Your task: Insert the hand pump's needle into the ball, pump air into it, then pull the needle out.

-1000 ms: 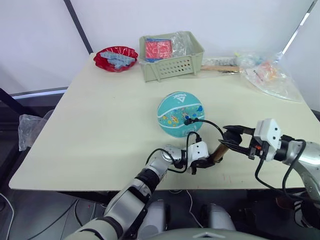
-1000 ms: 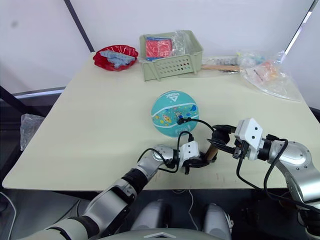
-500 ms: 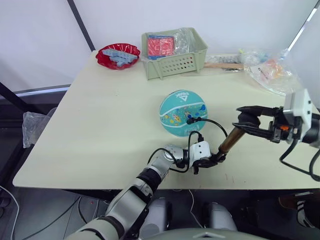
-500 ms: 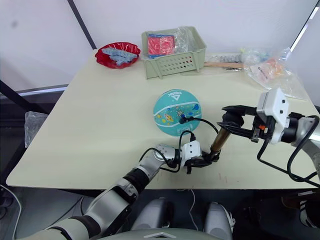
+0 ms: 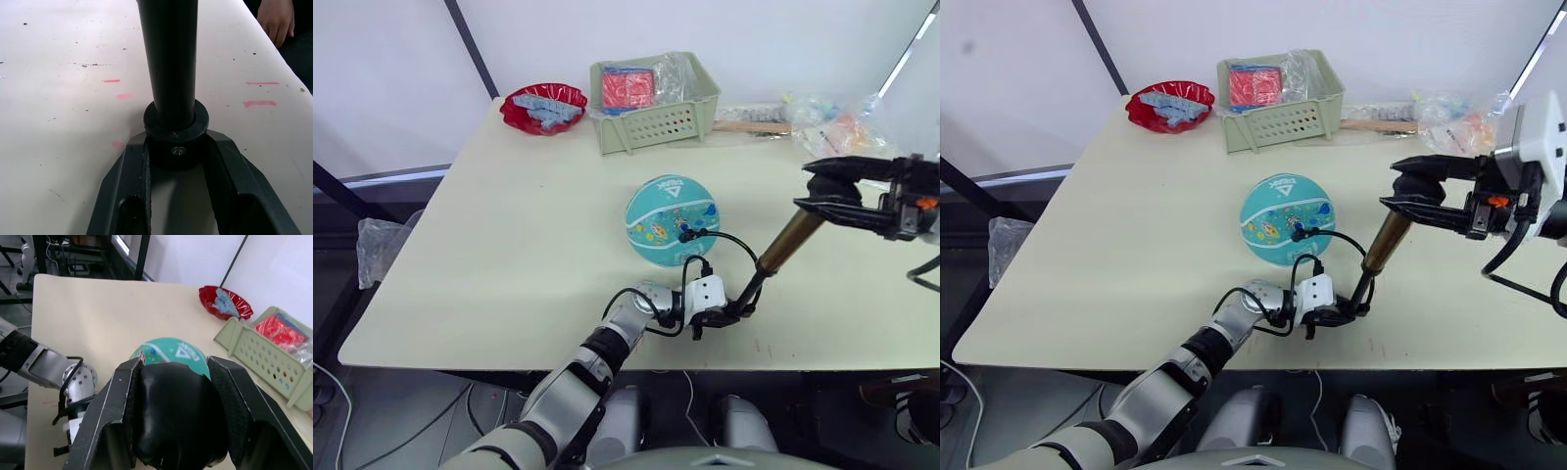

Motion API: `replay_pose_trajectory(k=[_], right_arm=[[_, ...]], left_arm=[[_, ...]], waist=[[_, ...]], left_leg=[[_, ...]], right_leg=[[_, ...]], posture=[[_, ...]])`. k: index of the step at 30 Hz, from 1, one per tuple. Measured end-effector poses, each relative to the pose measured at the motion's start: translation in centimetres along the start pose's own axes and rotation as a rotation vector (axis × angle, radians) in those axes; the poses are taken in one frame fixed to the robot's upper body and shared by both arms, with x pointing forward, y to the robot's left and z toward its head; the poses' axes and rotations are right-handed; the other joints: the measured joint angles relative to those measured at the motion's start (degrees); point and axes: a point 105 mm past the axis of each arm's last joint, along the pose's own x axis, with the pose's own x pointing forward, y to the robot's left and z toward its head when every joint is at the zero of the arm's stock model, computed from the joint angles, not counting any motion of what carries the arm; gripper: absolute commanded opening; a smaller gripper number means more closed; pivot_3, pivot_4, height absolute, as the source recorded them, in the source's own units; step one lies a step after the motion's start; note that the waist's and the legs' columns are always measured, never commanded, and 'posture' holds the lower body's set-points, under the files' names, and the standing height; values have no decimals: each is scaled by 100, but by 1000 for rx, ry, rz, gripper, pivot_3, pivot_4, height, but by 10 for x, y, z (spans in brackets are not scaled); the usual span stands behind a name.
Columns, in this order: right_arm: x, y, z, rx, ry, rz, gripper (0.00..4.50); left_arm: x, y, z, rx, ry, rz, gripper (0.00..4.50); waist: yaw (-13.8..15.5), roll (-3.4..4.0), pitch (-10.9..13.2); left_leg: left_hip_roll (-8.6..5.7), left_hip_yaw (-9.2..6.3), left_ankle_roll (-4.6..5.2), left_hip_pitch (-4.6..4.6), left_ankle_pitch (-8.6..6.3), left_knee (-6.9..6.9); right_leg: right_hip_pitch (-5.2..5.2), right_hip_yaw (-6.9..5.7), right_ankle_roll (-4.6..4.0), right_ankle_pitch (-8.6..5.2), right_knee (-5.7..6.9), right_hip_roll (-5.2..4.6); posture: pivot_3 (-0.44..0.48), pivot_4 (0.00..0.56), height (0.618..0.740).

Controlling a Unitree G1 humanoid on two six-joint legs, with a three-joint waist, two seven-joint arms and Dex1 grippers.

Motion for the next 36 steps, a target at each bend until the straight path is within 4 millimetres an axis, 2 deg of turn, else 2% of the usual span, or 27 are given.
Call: replay_pose_trajectory(k=[6,11,16,24,31,32,36], right_arm=[[-2,1,-6,0,-3,-19,1597],[0,6,-21,23,-9,-24,1597],[10,18,-51,83,9,-11,1597],[25,39,-96,119,50,-18,1596],[38,54,-128,143,81,-46,1594],[39,54,-129,142,75,-53,1594],[42,56,-130,119,67,-52,1594]], left_arm=[[0,0,-1,-4,3,-1,1085],[0,0,-4,-14,13,3,1085],[0,0,-6,-16,20,6,1085],[0,-1,-8,-20,22,7,1085],[0,-1,-9,-22,25,10,1085],[0,-1,-9,-23,25,10,1085],[0,-1,-10,-27,28,12,1085]], waist=[[-2,-11,-9],[-9,-37,-35],[-10,-59,-69],[-11,-61,-91],[-12,-70,-110],[-13,-68,-110],[-30,-64,-116]], left_leg=[[-1,2,0,6,0,0],[4,3,-4,22,-2,0],[14,1,-20,24,-11,-1],[14,-25,-26,35,-15,-3],[14,-22,-27,36,-15,-4],[14,-23,-28,36,-15,-4],[13,-42,-29,50,-16,-5]], right_leg=[[3,3,4,-2,1,-1],[14,7,22,-13,4,1],[14,15,22,-14,4,14],[5,117,11,-19,3,83],[4,122,10,-19,3,84],[3,125,10,-19,3,85],[-4,229,-20,-25,4,194]], posture=[[0,150,738],[0,150,738],[0,150,738],[0,150,738],[0,150,738],[0,150,738],[0,150,738]])
